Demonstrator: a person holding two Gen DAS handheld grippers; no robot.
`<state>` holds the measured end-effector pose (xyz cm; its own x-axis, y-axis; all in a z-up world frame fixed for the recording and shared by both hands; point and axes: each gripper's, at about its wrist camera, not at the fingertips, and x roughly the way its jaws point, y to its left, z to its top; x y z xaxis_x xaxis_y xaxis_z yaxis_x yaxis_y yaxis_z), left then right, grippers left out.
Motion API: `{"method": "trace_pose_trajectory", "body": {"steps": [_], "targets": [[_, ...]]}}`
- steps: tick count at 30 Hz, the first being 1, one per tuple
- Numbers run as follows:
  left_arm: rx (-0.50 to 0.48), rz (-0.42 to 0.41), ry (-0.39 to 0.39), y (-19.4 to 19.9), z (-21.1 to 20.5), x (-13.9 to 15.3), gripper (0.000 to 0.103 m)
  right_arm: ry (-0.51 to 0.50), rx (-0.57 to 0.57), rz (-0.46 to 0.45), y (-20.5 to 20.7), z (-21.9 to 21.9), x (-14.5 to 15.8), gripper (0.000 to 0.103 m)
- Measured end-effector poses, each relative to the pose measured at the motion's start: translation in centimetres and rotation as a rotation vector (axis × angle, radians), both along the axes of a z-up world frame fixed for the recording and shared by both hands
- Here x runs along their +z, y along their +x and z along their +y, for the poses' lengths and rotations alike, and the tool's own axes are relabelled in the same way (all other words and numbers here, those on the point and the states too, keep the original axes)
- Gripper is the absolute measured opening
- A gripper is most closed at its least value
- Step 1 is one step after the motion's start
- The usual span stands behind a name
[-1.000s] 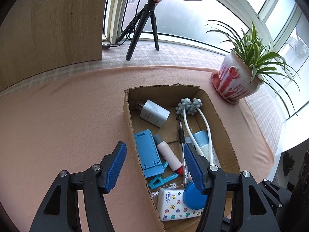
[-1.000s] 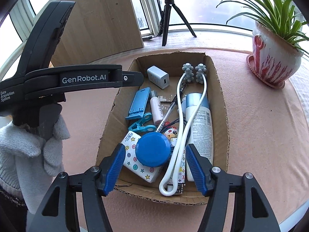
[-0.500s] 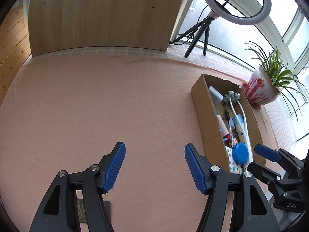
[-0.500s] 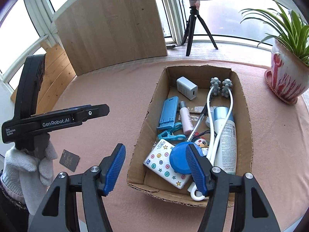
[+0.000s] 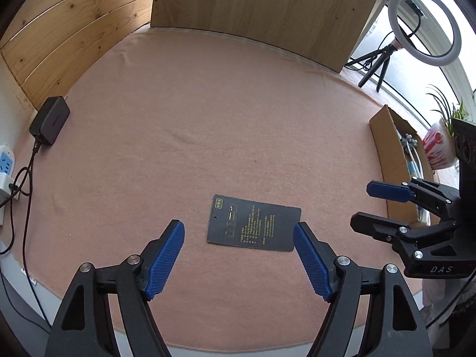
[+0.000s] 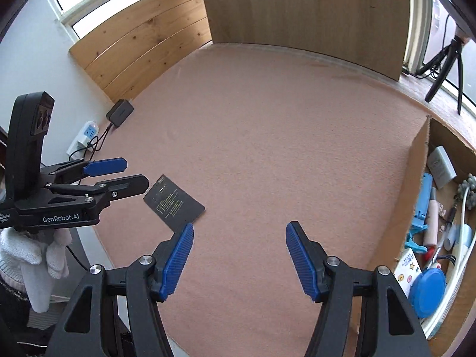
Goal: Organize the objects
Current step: 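Move both tools toward the black printed card on the table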
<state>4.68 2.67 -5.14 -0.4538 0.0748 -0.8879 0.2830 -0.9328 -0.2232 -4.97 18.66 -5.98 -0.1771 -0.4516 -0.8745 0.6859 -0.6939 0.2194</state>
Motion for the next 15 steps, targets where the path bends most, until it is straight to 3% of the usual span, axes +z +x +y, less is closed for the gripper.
{"method": "trace_pose_trajectory", "body": {"steps": [15], "targets": [[0.085,-0.009,0.04,6.0,-3.1,-1.7,0.079,0.134,0.162,-0.092,-1.1,-10.9,-5.7,0.061]]}}
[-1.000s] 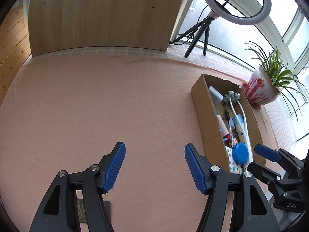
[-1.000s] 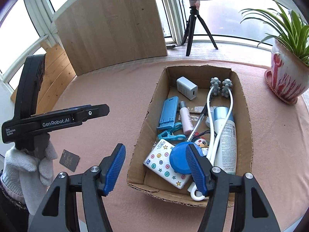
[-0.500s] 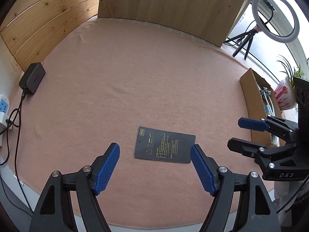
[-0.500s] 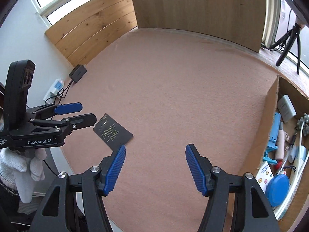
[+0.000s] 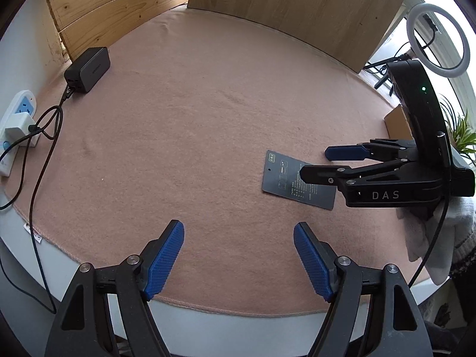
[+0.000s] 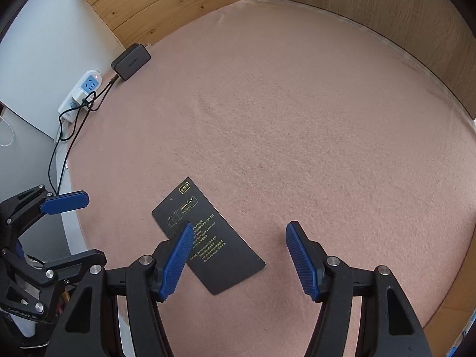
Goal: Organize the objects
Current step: 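Move both tools toward the black printed card on the table, then grasp the black printed card with the right tool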
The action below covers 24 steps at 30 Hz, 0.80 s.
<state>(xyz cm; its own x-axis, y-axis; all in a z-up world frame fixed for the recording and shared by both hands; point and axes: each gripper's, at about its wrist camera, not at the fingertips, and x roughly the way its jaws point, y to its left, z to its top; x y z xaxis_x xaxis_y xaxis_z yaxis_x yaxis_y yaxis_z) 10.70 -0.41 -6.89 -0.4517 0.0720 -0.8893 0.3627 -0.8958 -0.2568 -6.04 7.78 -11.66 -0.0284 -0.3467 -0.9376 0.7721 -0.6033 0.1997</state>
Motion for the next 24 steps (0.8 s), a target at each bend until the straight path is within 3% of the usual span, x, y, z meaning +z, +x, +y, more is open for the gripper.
{"method": "trace_pose_trajectory", "body": {"steps": [8,12,16,21,24], "targets": [[0.054,0.023,0.03,0.7,-2.7,0.1,0.079,0.057,0.112,-0.029,2.1,-1.5,-0.2,0.062],[0.066,0.022,0.04,0.7,-3.6,-0.3,0.079,0.111,0.186,0.006,4.3,-2.4,-0.4,0.062],[0.069,0.026,0.049,0.5,-3.9,-0.3,0.079,0.204,0.228,0.11,6.1,-3.6,-0.9,0.062],[0.063,0.024,0.04,0.2,-3.8,-0.2,0.079,0.204,0.19,0.107,6.1,-3.9,-0.9,0.059],[0.052,0.017,0.037,-0.2,-3.7,-0.4,0.079,0.191,0.133,0.094,5.5,-3.4,-0.7,0.052]]}}
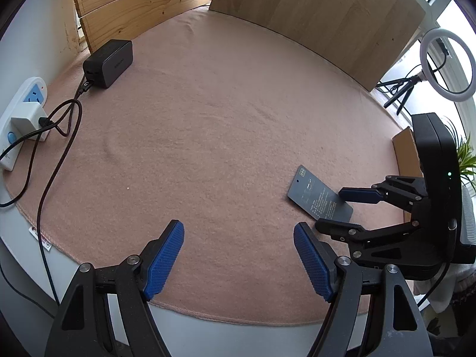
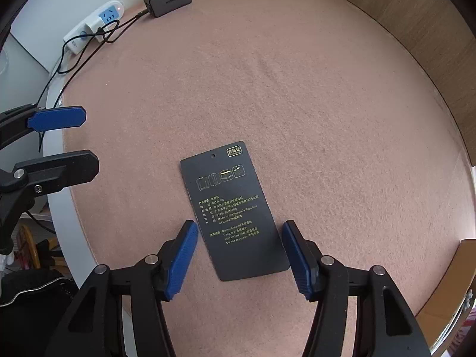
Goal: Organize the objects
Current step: 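Grasp the black printed card with the right tool, then carry the black card into the box and open the right tool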
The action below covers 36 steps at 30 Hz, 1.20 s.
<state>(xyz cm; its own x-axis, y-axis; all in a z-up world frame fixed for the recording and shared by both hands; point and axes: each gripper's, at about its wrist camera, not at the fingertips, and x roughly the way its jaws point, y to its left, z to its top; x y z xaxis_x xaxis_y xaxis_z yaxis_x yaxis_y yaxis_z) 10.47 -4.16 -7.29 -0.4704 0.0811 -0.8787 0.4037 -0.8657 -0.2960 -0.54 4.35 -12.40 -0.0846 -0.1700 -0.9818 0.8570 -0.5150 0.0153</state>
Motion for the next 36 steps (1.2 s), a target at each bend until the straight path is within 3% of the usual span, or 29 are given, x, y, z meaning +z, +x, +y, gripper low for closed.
{"method": "trace_pose_trajectory", "body": {"steps": [8,17,29,36], "targets": [[-0.041,0.004,-0.021,-1.6,0.6,0.4,0.079,-0.036,-0.108,0.006,-0.7,1.4,0.2,0.051],[-0.115,-0.003,-0.019,-4.5,3.2,0.1,0.079,-0.18,-0.399,0.003,-3.2,7.6,2.8,0.051],[-0.251,0.035,-0.028,-9.6,8.1,1.1,0.079,-0.247,-0.718,0.199,-6.8,18.9,8.2,0.051],[-0.291,0.044,-0.031,-11.3,10.4,1.5,0.079,-0.225,-0.894,0.254,-9.0,25.4,8.3,0.051]]}}
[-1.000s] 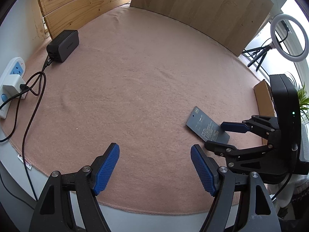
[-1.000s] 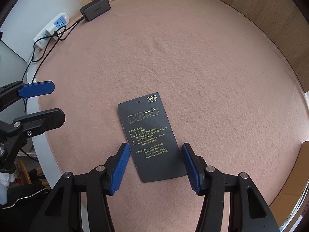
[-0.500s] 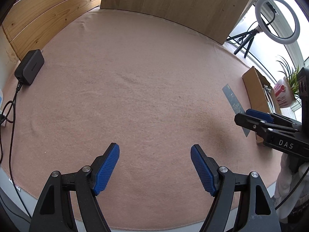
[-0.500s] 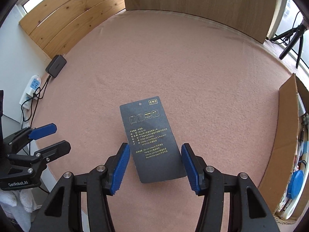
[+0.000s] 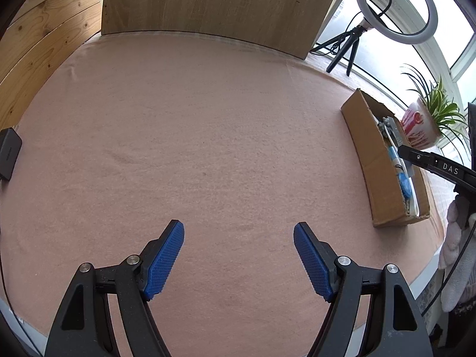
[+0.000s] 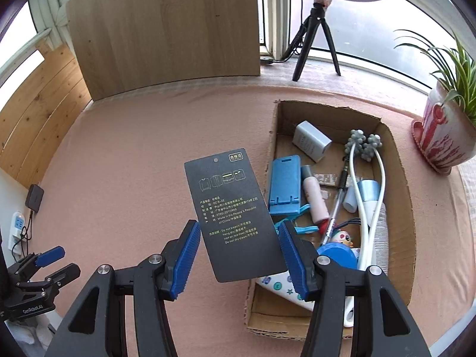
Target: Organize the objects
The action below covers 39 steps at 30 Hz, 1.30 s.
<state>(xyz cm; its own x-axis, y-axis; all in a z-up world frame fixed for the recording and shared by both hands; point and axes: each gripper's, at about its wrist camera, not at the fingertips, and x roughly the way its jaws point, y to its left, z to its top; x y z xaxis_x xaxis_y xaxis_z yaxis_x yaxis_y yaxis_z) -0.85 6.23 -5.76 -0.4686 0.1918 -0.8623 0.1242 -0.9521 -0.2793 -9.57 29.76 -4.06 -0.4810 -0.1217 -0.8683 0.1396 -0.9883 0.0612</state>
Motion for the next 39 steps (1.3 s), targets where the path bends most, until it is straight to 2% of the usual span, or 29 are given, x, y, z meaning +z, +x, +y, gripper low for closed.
{"method": "trace_pose_trajectory", "body": {"steps": [7,17,20,26,32,39], "targets": [[-0.005,0.007,-0.003,-0.7,1.2,0.1,0.079,0.012,-0.086,-0.011,-1.5,4.0,-0.8,0.051],[-0.019,0.015,-0.01,-1.0,2.2,0.7,0.079,0.02,-0.123,-0.044,-2.8,5.4,-2.1,0.051],[-0.02,0.015,-0.013,-1.0,2.2,0.8,0.079,0.024,-0.141,-0.026,-2.7,5.7,-2.0,0.053],[-0.029,0.017,-0.018,-0.9,2.1,1.0,0.079,0.018,-0.147,-0.034,-2.6,5.8,-1.7,0.054],[-0.031,0.028,-0.025,-0.7,1.9,1.6,0.079,-0.028,-0.152,-0.043,-1.7,5.5,-1.1,0.054],[-0.024,0.051,-0.047,-0.4,0.9,2.8,0.079,-0.052,-0.107,-0.026,0.4,3.1,0.1,0.054]]}}
